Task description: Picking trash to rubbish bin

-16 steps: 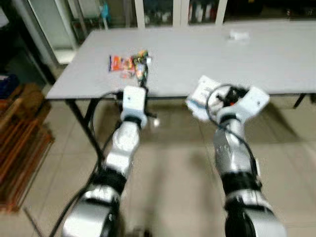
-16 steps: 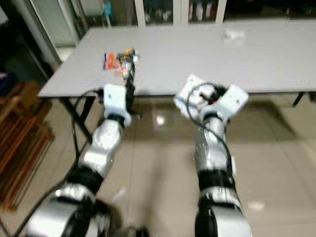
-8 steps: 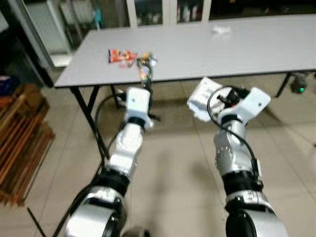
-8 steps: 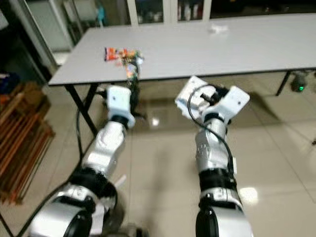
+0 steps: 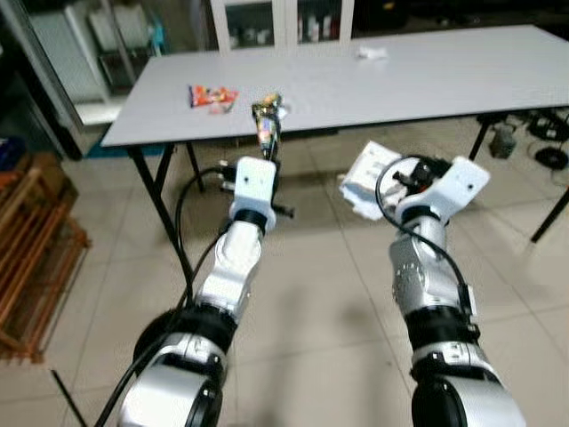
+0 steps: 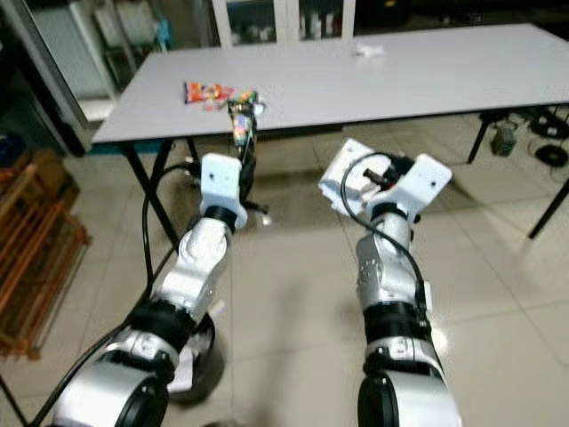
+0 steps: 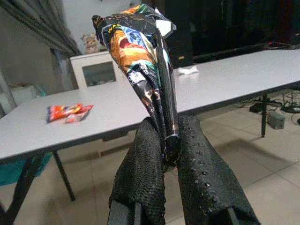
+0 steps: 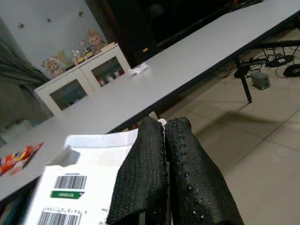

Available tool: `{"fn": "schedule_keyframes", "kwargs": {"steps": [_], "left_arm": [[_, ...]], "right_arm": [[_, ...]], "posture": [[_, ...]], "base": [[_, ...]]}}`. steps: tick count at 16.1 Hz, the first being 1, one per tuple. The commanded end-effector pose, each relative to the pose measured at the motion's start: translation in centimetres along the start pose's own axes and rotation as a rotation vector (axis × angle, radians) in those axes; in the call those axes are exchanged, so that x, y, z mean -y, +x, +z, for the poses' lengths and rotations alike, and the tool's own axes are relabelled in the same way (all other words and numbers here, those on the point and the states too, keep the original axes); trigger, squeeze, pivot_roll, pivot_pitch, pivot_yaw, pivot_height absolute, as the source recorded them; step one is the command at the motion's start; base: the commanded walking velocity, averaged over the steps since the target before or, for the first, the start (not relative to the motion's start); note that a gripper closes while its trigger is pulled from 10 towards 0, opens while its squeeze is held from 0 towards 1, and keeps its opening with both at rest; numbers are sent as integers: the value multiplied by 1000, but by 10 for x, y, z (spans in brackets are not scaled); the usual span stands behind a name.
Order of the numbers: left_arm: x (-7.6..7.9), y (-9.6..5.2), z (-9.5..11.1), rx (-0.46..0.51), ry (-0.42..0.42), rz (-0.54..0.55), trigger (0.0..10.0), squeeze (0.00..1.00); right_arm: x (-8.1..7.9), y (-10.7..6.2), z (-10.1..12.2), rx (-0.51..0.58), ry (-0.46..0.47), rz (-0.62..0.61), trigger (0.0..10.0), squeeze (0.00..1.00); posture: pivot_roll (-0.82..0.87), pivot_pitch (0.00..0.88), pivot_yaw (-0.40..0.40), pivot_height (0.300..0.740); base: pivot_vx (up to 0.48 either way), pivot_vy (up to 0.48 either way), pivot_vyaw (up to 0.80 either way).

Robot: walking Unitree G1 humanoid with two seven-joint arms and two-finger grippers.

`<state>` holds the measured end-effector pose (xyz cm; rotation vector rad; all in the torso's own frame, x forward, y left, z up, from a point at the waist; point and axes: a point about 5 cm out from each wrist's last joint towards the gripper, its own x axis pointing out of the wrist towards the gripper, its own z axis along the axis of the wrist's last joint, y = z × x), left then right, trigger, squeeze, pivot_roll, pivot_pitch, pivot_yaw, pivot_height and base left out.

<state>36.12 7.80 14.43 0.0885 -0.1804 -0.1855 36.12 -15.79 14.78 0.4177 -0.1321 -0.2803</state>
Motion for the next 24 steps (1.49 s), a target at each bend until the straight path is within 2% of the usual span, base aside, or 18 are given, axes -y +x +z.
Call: {"fn": "schedule_keyframes", "kwargs": {"steps": [1, 5, 24], "left_arm": [[-8, 0, -2, -13, 7, 25, 10000, 0], [-7, 0, -2, -15, 9, 22, 10000, 0], [-8, -2, -3, -14, -12, 11, 10000, 0]], "right_arm": [[-11, 0, -1, -13, -17, 40, 10000, 0], [-13, -1, -4, -30, -45, 51, 10000, 0], [-15, -3, -9, -61, -56, 83, 10000, 0]], "posture": [[21, 0, 69, 740], [22, 0, 71, 740], [26, 0, 74, 740]], "base": [[0, 0, 800], [0, 0, 800], [0, 0, 800]]}}
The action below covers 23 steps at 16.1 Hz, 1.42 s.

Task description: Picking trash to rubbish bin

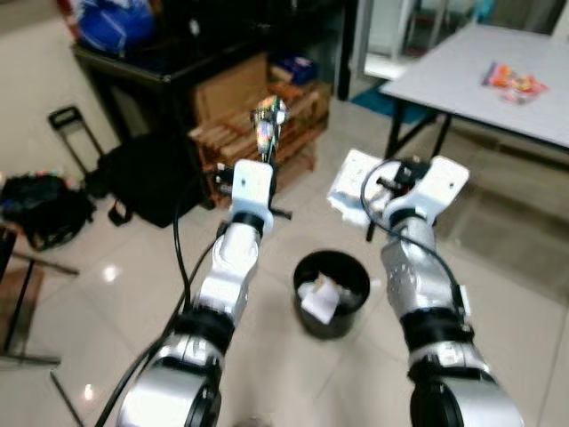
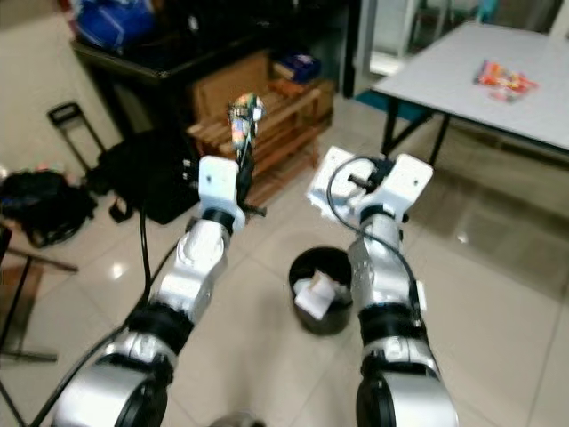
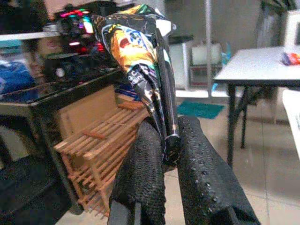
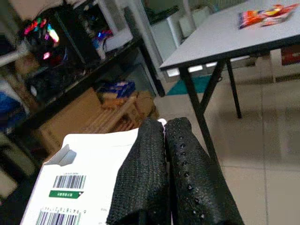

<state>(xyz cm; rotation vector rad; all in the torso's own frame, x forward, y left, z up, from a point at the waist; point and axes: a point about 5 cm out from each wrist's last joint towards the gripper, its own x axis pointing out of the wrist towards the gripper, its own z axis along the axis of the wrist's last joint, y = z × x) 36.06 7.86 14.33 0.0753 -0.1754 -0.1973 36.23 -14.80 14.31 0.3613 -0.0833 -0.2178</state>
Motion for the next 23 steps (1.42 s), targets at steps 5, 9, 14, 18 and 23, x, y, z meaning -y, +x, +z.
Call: {"fn": "schedule_keyframes", "kwargs": {"steps": [5, 9, 14, 18, 23], "left_arm": [[-6, -1, -2, -15, -6, 19, 10000, 0], [-8, -2, -4, -24, -2, 31, 10000, 0], [-14, -2, -8, -49, 16, 58, 10000, 0], [-60, -27, -34, -126, 18, 123, 10000, 0], [-84, -46, -52, -204, 75, 131, 10000, 0]], "right_arm": [[-8, -1, 0, -10, -1, 33, 10000, 0], [-12, -2, -1, -15, 19, 65, 10000, 0], [-22, -4, -6, -45, -45, 140, 10000, 0], [-2, 1, 3, 2, -129, 64, 10000, 0], [22, 3, 0, -24, -194, -7, 10000, 0]], "posture": [[24, 0, 75, 740], [22, 0, 75, 740], [27, 0, 72, 740], [27, 0, 74, 740], [29, 0, 65, 740]], "base": [[0, 0, 800], [0, 0, 353], [0, -120, 0], [0, -147, 0], [0, 0, 0]]}}
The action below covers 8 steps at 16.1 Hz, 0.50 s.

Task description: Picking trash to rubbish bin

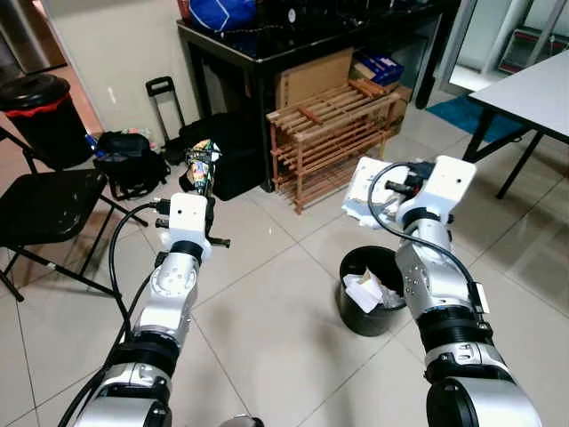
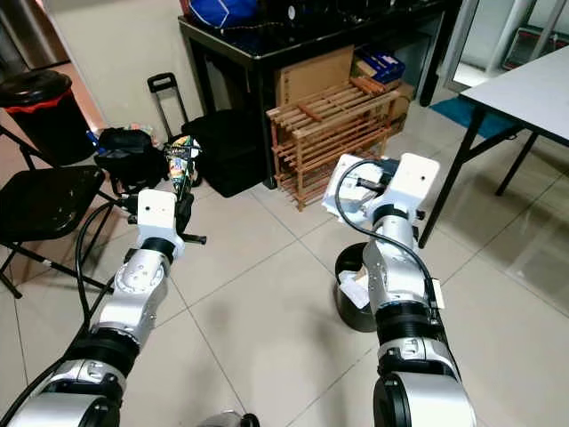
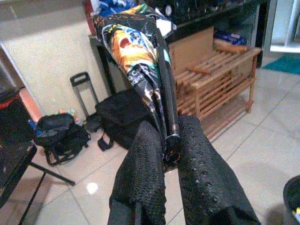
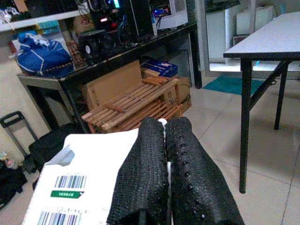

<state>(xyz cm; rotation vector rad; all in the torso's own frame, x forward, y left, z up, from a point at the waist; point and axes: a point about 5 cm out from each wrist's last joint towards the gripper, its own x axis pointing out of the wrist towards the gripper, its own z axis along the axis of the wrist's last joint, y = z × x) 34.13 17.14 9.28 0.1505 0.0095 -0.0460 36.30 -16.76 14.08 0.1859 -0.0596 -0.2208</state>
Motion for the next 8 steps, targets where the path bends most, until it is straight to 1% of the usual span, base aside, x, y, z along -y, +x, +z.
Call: {"fn": "schedule_keyframes", "kwargs": {"steps": [1, 2, 3, 4, 5, 6, 7, 8], "left_arm": [[-5, -4, -11, -48, 17, -1, 10000, 0], [-8, -7, -18, -71, 24, 10, 10000, 0], [-15, -13, -24, -88, 47, 26, 10000, 0], [-17, -14, -24, -84, 50, 30, 10000, 0], [-18, -14, -24, -80, 49, 32, 10000, 0], [-24, -14, -20, -59, 55, 35, 10000, 0], [-26, -12, -14, -37, 69, 28, 10000, 0], [-26, -8, -8, -12, 69, 19, 10000, 0]], "right_arm": [[9, -2, -10, -51, -40, -25, 10000, 0], [13, -2, -13, -67, -53, -36, 10000, 0], [20, -2, -16, -81, -72, -47, 10000, 0], [21, -2, -15, -77, -76, -51, 10000, 0], [22, -1, -14, -75, -76, -53, 10000, 0], [24, 0, -12, -66, -79, -40, 10000, 0], [20, 1, -13, -70, -83, -4, 10000, 0], [14, 0, -15, -72, -108, 40, 10000, 0]], "posture": [[24, 0, 63, 740], [27, 0, 61, 740], [35, 0, 58, 740], [35, 0, 58, 740], [34, 0, 55, 740], [36, 0, 52, 740], [36, 0, 49, 740], [35, 0, 39, 740]], "base": [[0, 0, 0], [0, 0, 0], [0, 0, 0], [0, 0, 0], [0, 0, 0], [0, 0, 0], [0, 0, 0], [0, 0, 0]]}}
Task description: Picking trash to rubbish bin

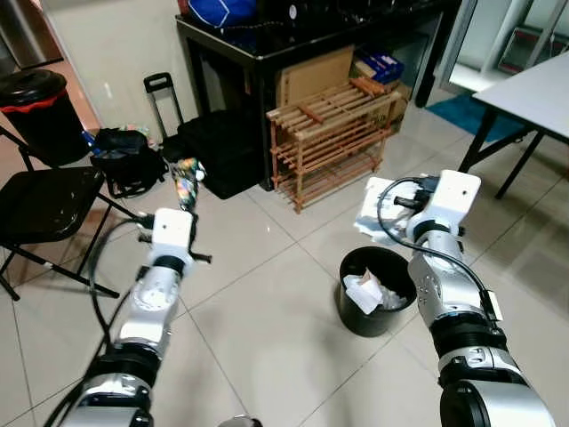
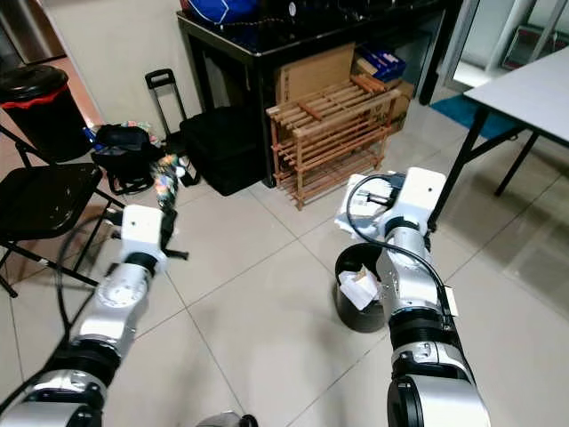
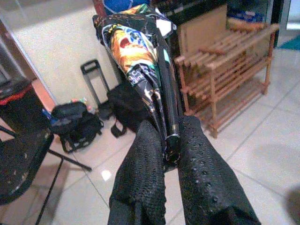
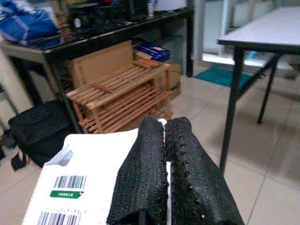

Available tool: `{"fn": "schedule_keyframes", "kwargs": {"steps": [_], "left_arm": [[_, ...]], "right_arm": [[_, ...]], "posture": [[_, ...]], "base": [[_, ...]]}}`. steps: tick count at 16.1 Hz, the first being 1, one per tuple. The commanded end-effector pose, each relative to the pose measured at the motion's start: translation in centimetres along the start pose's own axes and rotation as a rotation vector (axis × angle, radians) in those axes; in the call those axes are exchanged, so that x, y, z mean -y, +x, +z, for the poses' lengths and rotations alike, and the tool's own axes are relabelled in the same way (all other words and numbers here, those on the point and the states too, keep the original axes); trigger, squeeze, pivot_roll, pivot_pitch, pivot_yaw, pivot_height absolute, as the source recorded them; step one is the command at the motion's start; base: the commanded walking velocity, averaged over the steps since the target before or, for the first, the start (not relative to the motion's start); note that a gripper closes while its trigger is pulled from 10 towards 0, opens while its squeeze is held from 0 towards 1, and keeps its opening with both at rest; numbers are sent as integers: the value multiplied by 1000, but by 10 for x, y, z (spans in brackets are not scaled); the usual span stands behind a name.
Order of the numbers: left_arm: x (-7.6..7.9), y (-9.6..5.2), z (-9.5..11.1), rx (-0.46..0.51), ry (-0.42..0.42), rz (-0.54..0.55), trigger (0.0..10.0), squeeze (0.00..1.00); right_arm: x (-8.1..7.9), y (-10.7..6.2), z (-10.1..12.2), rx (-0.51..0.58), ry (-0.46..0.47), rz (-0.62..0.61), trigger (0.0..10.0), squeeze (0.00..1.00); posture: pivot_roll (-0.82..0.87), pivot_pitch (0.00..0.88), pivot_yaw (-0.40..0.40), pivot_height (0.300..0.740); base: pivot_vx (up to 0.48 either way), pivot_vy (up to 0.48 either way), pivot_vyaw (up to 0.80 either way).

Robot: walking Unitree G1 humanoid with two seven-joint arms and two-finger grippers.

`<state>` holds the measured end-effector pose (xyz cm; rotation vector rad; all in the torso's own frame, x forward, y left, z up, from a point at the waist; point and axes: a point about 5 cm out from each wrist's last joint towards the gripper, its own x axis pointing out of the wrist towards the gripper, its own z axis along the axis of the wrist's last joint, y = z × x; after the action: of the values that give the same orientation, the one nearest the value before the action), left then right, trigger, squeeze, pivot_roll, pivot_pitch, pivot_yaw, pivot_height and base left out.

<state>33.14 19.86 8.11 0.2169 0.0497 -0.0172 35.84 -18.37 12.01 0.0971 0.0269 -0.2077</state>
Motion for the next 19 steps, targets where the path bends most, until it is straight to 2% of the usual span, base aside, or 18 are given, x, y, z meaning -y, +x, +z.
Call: {"fn": "schedule_keyframes", "kwargs": {"steps": [1, 5, 8, 13, 16, 19], "left_arm": [[0, 6, 13, 53, -3, -11, 10000, 0], [4, 9, 21, 95, -53, 12, 10000, 0], [3, 11, 22, 98, -76, 30, 10000, 0], [3, 15, 26, 94, -66, 29, 10000, 0], [9, 16, 27, 96, -78, 29, 10000, 0], [11, 16, 26, 92, -87, 37, 10000, 0]], "right_arm": [[-10, 1, 3, 16, -32, 61, 10000, 0], [-16, 1, 2, 15, -26, 113, 10000, 0], [-27, -1, 2, 18, -23, 161, 10000, 0], [-20, 2, 3, 15, -36, 138, 10000, 0], [-21, 2, 3, 14, -36, 144, 10000, 0], [-25, 2, 6, 22, -38, 162, 10000, 0]], "posture": [[37, 0, 28, 740], [50, 0, 6, 740], [40, 0, 21, 740], [43, 0, 31, 740], [44, 0, 31, 740], [45, 0, 32, 740]], "base": [[0, 0, 0], [0, 0, 0], [0, 0, 0], [0, 0, 0], [0, 0, 0], [0, -264, 0]]}}
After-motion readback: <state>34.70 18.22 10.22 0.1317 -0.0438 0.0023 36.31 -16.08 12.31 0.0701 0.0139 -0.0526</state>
